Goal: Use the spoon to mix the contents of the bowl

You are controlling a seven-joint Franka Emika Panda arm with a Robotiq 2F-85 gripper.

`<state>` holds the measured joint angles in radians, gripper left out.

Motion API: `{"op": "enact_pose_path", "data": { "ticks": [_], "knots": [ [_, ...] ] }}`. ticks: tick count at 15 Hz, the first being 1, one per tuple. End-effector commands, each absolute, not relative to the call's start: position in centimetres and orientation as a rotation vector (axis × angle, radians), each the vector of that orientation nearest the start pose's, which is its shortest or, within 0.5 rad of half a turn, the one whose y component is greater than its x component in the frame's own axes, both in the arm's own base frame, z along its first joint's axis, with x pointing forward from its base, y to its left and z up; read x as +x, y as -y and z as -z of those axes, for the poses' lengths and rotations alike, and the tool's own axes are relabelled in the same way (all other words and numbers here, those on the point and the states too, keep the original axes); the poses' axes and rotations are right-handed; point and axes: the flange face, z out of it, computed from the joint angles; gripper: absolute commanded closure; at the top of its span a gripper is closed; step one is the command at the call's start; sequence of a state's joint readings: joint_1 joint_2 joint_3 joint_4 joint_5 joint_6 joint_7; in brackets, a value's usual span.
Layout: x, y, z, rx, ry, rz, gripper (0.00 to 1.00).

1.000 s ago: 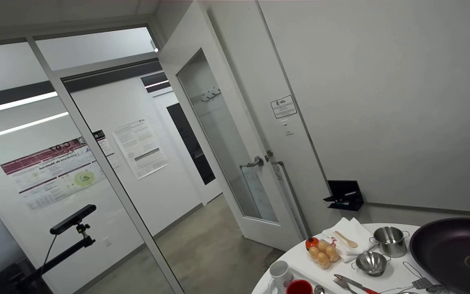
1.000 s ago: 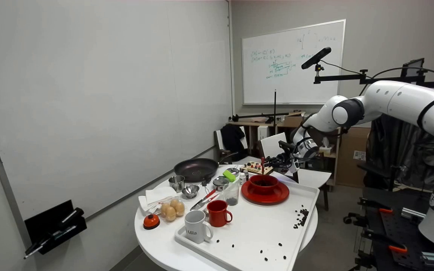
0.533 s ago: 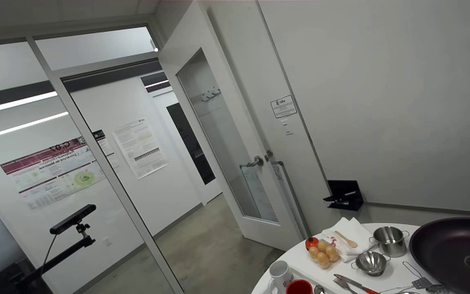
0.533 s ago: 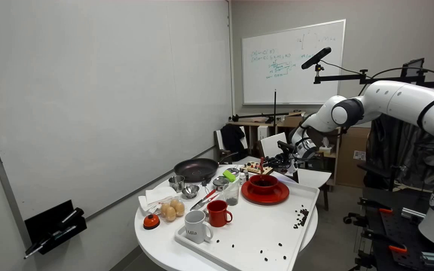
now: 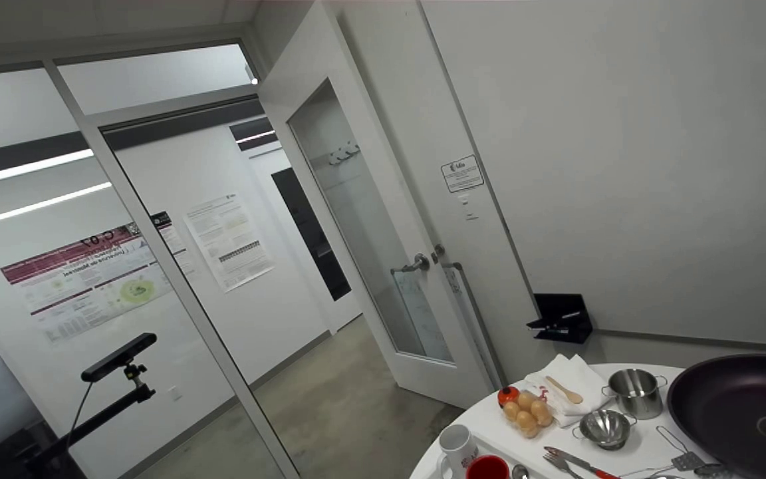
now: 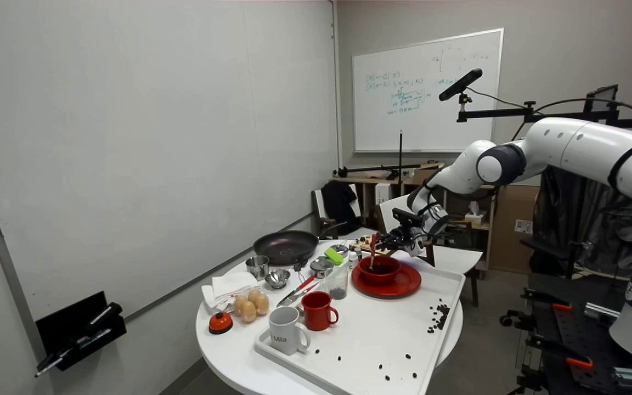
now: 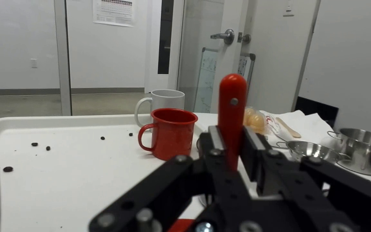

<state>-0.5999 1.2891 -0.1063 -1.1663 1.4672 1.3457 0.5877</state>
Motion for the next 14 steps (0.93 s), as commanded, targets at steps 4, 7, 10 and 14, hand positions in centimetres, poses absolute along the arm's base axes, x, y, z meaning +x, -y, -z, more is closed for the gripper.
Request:
{"op": "enact_pose_path", "data": {
  "ticks": [4,7,10,14],
  "knots": [
    [58.3,32.0,-3.2,-0.948,-1.312,-0.859,0.93],
    [57.4,33.8,-2.9,-0.919,-1.340,-0.835,0.93],
    [56.7,35.5,-3.0,-0.893,-1.356,-0.807,0.93],
    [56.6,36.2,-3.4,-0.890,-1.356,-0.791,0.93]
  ]
}}
